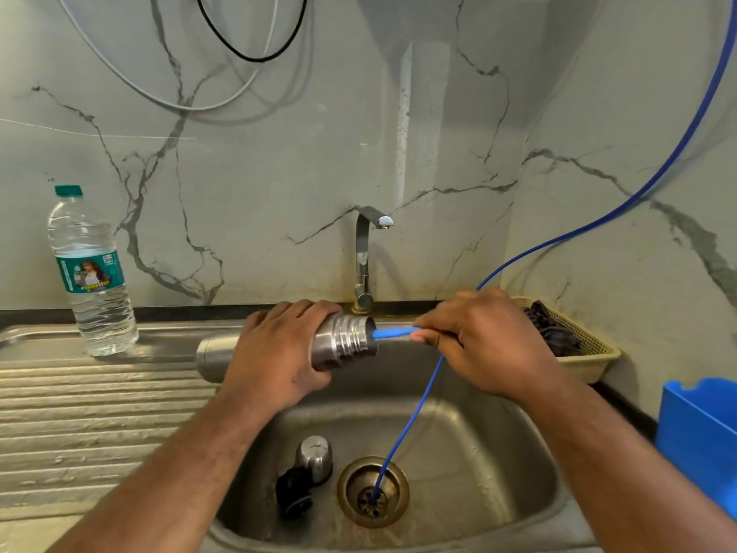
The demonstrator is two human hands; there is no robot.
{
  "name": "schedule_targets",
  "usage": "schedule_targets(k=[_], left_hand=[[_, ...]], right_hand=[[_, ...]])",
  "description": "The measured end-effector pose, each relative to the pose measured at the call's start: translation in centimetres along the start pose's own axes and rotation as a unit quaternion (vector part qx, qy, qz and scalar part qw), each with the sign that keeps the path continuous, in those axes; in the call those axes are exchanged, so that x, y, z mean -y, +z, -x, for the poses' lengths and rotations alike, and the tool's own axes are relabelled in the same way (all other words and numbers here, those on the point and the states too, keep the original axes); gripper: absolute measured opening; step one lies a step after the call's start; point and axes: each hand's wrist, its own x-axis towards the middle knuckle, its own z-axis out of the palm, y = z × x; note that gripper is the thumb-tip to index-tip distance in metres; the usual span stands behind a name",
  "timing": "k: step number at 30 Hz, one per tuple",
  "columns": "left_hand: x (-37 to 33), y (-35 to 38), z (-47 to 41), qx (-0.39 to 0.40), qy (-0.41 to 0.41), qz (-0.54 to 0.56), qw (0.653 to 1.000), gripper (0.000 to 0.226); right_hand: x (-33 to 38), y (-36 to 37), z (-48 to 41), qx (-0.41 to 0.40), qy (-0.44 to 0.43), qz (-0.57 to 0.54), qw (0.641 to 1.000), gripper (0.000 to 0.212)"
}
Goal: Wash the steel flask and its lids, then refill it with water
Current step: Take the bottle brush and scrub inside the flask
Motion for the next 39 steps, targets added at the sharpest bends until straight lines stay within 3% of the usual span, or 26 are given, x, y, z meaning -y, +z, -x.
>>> schedule_targets(k=[4,8,13,18,20,24,27,30,31,36,39], left_hand=[[2.4,-1.0,0.1,-0.008,-0.054,-0.01,0.998,0.088],[1.5,-0.9,0.2,-0.011,-0.037,-0.022,0.999,0.089],[-1.3,-0.2,0.2,-0.016,0.011,0.014,1.0,0.088],[0.8,-0.7,0.2,-0.005,-0.037,0.01,0.999,0.087],[1.8,-0.8,0.2,-0.002,-0.047,-0.004,0.999,0.088],[0.8,-0.8,0.3,0.029,0.0,0.025,0.999,0.088],[-1.1,-0.4,0.3,0.012,0.049,0.037,0.998,0.089],[-1.2,-0.3,0.0,-0.046,0.071,-0.017,0.996,0.091],[-1.0,-0.3,-0.1,-0.056,0.069,-0.019,0.996,0.092],[-0.7,-0.4,-0.2,-0.004,0.088,0.059,0.994,0.104],[-0.1,-1.1,-0.5,0.048,0.04,0.198,0.978,0.107]], right_hand=[[-3.3,-1.6,1.1,-0.045,0.058,-0.002,0.997,0.041],[-2.8,-1.6,0.9,-0.066,0.073,0.074,0.992,0.022],[0.0,0.9,-0.3,-0.009,-0.002,0.044,0.999,0.012],[-1.0,-0.9,0.0,-0.004,0.061,0.034,0.998,0.009],[-1.4,-1.2,0.3,-0.007,0.073,0.03,0.997,0.015],[-0.3,-0.3,0.5,-0.023,0.057,0.092,0.994,0.049],[0.7,0.3,0.6,0.01,0.082,0.069,0.994,0.05],[1.5,1.0,0.3,0.107,0.182,-0.011,0.977,0.048],[1.9,1.3,0.3,0.104,0.2,-0.027,0.974,0.048],[0.9,1.6,0.4,-0.156,0.108,0.13,0.973,0.048],[-1.0,0.9,0.8,-0.218,-0.009,0.191,0.957,0.039]])
